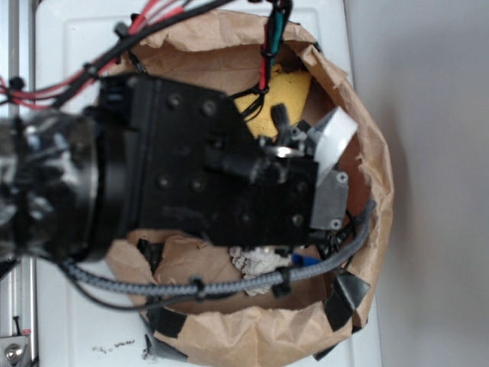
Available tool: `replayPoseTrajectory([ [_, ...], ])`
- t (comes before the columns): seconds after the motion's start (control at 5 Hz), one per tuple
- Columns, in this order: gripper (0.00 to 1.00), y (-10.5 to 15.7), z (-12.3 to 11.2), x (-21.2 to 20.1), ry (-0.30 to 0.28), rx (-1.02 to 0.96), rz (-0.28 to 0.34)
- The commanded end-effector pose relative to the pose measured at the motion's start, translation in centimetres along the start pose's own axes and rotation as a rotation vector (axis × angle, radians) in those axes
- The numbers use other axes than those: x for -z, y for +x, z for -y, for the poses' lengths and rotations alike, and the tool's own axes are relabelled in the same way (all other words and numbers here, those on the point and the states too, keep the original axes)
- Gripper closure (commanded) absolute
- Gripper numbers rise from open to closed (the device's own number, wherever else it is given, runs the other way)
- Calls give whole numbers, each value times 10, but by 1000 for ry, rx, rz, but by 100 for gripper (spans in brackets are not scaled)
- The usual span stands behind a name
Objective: Grab the white paper.
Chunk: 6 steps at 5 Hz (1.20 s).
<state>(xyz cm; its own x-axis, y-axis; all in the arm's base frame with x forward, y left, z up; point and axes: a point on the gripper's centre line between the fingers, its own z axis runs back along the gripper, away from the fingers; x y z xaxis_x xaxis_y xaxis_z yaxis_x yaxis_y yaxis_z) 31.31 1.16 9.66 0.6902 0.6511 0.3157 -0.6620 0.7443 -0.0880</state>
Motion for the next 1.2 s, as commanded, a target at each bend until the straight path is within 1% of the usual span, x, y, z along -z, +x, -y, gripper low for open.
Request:
replayPoseTrajectory([
  [0.0, 0, -11, 6, -33, -188, 34, -34],
  [0.2, 0, -31, 8, -40, -183, 56, -47],
  [0.4, 0, -46, 16, -41, -174, 72, -67],
  [0.6, 0, -59, 28, -31, -157, 76, -73],
  [0.8, 0, -63, 36, -19, -155, 71, -64],
  [1.0, 0, -54, 39, -14, -143, 37, -51],
])
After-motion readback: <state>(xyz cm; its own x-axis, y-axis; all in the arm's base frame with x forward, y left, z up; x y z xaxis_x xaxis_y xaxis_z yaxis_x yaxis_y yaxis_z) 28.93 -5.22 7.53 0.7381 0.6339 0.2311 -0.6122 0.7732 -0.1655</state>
